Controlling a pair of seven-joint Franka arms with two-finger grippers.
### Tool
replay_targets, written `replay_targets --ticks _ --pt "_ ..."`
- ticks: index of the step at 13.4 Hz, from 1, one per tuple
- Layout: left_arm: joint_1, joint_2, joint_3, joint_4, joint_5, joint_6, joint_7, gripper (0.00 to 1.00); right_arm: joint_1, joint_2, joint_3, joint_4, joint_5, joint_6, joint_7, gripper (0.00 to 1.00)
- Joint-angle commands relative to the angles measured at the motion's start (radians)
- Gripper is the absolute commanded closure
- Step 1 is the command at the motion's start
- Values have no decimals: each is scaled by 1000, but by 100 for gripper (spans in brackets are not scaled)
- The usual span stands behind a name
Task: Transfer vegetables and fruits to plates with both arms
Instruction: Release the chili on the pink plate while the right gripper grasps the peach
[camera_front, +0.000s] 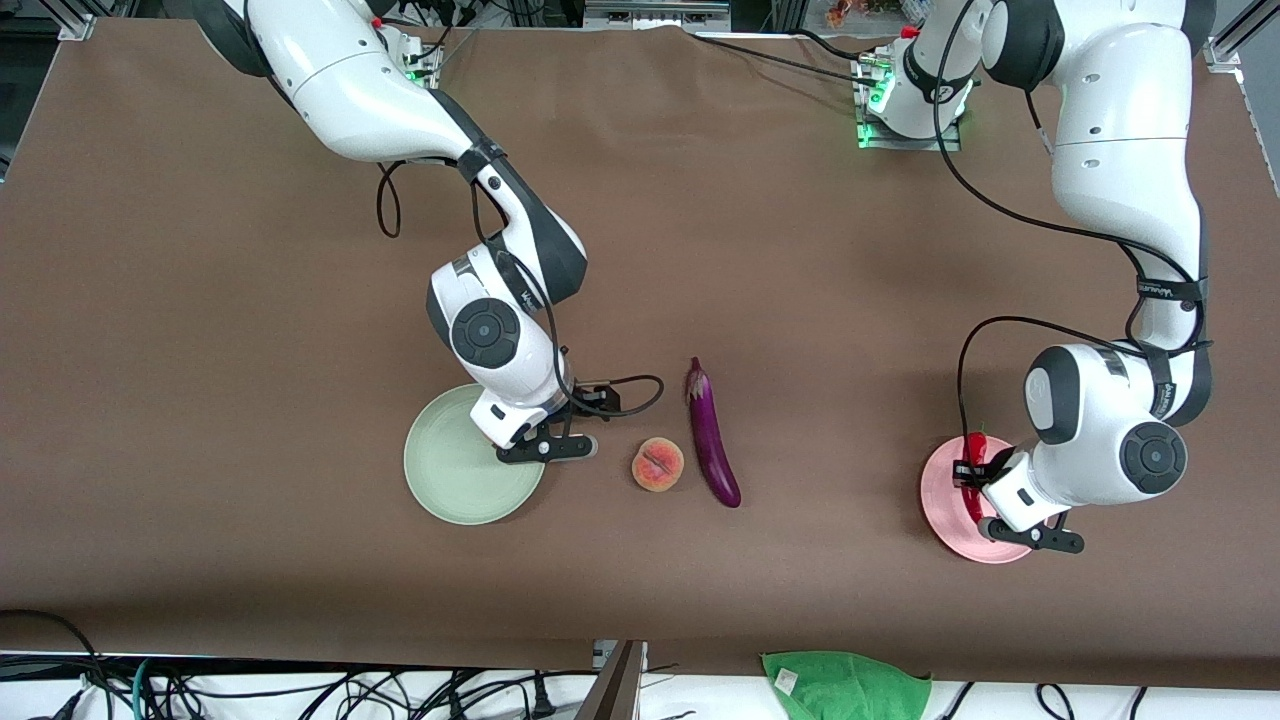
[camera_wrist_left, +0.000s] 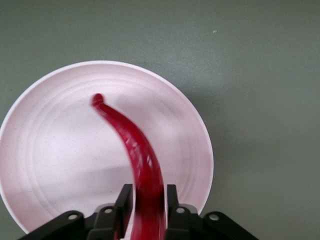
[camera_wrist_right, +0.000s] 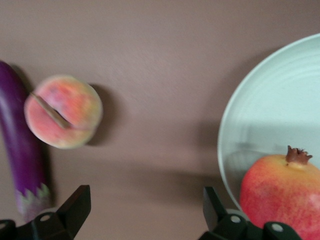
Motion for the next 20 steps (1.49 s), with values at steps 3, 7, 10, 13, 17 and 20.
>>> replay_targets --ticks 3,7,10,13,17,20 --pt "-9 -14 -25 12 -33 0 -4 0 28 112 34 137 28 151 169 1" --pt "-39 -16 -94 10 -124 -5 -187 0 74 178 31 202 26 252 247 0" --pt "-151 -13 -94 9 -125 1 -356 0 97 217 17 199 14 327 255 0" --pt "-178 -5 -96 6 -130 24 -407 0 105 244 -1 197 11 384 231 0" --pt "-208 -2 -96 -4 -130 50 -441 0 105 310 -35 203 12 500 161 0" --pt "-224 -2 -96 -7 -130 72 -478 0 106 314 -32 203 15 505 171 0"
